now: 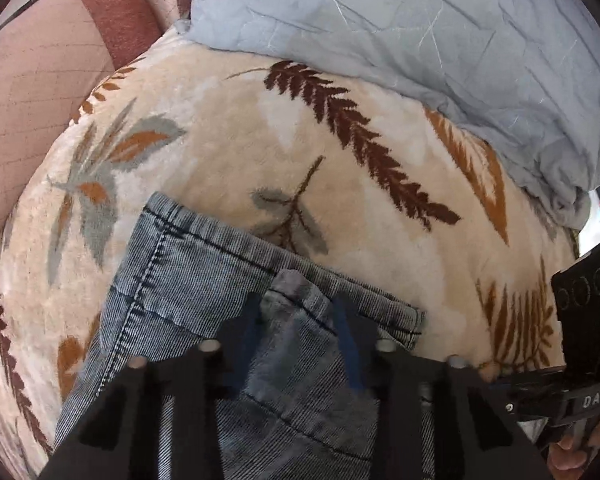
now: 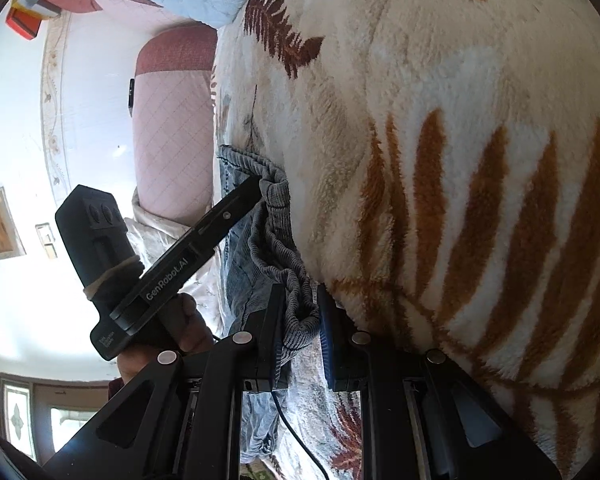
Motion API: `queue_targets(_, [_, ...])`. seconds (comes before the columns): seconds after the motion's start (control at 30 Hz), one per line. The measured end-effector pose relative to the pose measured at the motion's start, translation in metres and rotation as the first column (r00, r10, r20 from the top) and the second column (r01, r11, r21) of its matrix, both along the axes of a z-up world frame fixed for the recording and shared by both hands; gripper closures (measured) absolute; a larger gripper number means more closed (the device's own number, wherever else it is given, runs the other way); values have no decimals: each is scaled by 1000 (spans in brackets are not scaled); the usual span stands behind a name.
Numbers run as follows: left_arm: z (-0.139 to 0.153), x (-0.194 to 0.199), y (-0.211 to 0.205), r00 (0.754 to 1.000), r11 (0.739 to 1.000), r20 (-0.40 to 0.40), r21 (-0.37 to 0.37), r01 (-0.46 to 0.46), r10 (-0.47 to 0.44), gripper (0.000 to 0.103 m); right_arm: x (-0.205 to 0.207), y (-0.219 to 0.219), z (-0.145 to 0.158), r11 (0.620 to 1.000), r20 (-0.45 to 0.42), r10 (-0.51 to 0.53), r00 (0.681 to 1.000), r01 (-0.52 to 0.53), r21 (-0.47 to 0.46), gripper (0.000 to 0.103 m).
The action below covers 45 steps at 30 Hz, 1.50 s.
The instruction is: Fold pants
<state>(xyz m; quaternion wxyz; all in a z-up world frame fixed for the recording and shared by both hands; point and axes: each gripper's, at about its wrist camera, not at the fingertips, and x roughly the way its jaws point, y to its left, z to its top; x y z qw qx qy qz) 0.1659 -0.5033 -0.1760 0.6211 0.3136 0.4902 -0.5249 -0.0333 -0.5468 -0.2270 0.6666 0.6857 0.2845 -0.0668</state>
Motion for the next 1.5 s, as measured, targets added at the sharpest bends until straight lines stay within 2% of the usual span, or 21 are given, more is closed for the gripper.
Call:
queue_targets(0.1, [8, 7, 7, 1000, 1000, -18, -16, -5, 4, 90, 0, 1, 3, 1000, 1, -2, 1000, 2, -2, 88])
queue_targets(0.23, [25, 10, 17, 1000, 998, -20, -58, 0, -1, 92, 0, 2, 13, 1000, 14, -4, 1000, 4, -26, 88])
queue_targets(0.37, [44, 17, 24, 998, 992, -37, -122, -46, 42, 92, 0, 7, 30, 997, 33, -8, 999, 11, -80, 88])
queue_targets(0.5, [72, 31, 31, 996, 981, -15, -173, -84, 82, 92, 4, 9, 49, 988, 74, -15, 997, 26, -152, 88])
queue_targets(0.63, [93, 52, 32, 986, 965, 29, -212, -152, 162, 92, 22, 7, 67, 975, 124, -31, 992, 57, -214, 88])
queue_targets(0.73, [91, 64, 21, 975, 959, 76, -213, -188, 208, 92, 40, 4, 71, 956, 114, -45, 992, 76, -282, 88])
queue_targets(0.83, [78, 73, 15, 961, 950, 102, -208, -233, 258, 92, 59, -4, 57, 952, 106, -64, 992, 93, -292, 88])
queue_targets(0.87, [70, 74, 13, 963, 952, 81, -196, -236, 256, 92, 67, -8, 48, 953, 82, -66, 994, 88, -290, 88])
queue_targets(0.93, [51, 70, 7, 965, 960, 91, -162, -230, 247, 92, 73, -12, 30, 959, -1, -83, 997, 80, -273, 89])
queue_targets(1.0, [34, 68, 1, 968, 966, 90, -133, -222, 235, 91, 72, -12, 25, 959, -30, -87, 996, 75, -273, 90])
queue_targets(1.07, [22, 67, -4, 957, 965, 143, -112, -237, 251, 87, 72, -10, 35, 942, -54, -76, 996, 54, -330, 90])
queue_targets(1.13, [11, 70, -5, 950, 961, 155, -95, -258, 271, 77, 68, -7, 44, 922, -75, -90, 993, 55, -384, 90])
queue_targets(1.2, [7, 74, -1, 927, 948, 198, -97, -303, 317, 44, 66, -9, 39, 927, -99, -95, 991, 52, -371, 90])
queue_targets(1.23, [10, 78, 4, 913, 935, 204, -116, -335, 352, 40, 65, -10, 33, 936, -113, -95, 989, 50, -350, 90])
queue_targets(1.33, [34, 97, 29, 874, 882, 159, -206, -425, 458, 38, 64, -12, 29, 942, -124, -91, 988, 45, -332, 90])
queue_targets(1.4, [57, 107, 50, 845, 848, 158, -255, -465, 511, 34, 61, -11, 32, 941, -128, -86, 988, 38, -335, 90])
queue_targets(1.43, [69, 111, 63, 840, 837, 148, -275, -473, 523, 32, 60, -11, 33, 941, -131, -84, 988, 35, -337, 89])
queue_targets(1.5, [90, 114, 89, 840, 836, 151, -287, -468, 522, 29, 57, -10, 34, 951, -130, -85, 988, 41, -307, 87])
